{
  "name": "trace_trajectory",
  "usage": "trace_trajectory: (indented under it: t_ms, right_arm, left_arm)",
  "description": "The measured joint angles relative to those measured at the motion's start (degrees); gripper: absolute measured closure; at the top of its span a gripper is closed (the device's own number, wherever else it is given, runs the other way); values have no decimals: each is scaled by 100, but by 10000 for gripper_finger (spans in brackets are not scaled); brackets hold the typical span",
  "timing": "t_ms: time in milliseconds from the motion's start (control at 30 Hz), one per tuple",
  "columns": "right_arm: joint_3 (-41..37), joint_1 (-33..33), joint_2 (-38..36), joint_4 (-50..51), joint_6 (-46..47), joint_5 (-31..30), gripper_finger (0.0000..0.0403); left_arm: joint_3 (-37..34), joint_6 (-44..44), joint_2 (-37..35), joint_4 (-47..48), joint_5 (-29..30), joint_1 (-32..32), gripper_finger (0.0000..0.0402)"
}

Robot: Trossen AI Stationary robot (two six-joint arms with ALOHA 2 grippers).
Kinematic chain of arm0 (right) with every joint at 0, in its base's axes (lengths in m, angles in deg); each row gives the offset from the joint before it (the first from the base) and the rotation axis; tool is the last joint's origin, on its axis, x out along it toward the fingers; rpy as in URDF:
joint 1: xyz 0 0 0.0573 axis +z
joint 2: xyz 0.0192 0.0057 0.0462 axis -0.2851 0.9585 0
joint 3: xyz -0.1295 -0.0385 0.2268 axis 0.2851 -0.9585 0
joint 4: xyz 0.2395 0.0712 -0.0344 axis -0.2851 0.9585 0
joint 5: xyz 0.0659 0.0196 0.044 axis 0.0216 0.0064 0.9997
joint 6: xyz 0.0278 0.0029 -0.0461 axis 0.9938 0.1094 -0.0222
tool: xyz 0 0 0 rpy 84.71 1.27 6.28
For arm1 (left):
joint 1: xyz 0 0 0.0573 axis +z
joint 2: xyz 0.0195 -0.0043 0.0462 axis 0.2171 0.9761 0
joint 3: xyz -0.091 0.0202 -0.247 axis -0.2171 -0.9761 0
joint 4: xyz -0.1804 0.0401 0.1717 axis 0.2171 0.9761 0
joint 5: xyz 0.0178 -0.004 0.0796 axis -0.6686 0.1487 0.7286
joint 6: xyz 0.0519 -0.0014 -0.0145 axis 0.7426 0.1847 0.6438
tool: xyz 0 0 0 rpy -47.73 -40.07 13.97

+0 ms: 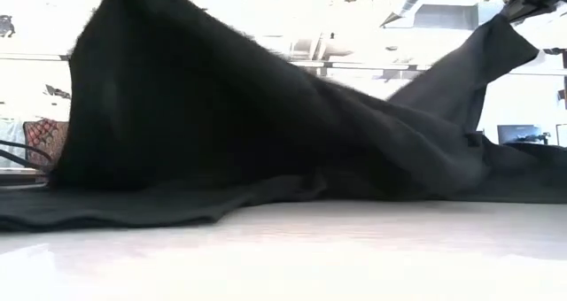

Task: Fold laundry
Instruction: Fold the black t-shirt

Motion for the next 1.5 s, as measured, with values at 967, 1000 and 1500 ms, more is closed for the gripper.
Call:
trace_trajectory:
  t_ms: [967,1000,1500]
  right_arm:
    - [-2,-161,2,-218,212,167,383]
    - [-2,-161,2,-217,214,167,383]
    - [-7,-161,0,-82,358,172,383]
  left_arm:
    - [1045,694,3408,2448,-1257,267,401]
    - [1045,634,3525,2677,-1199,275,401]
    - [1547,-202,4263,3741,605,323,402]
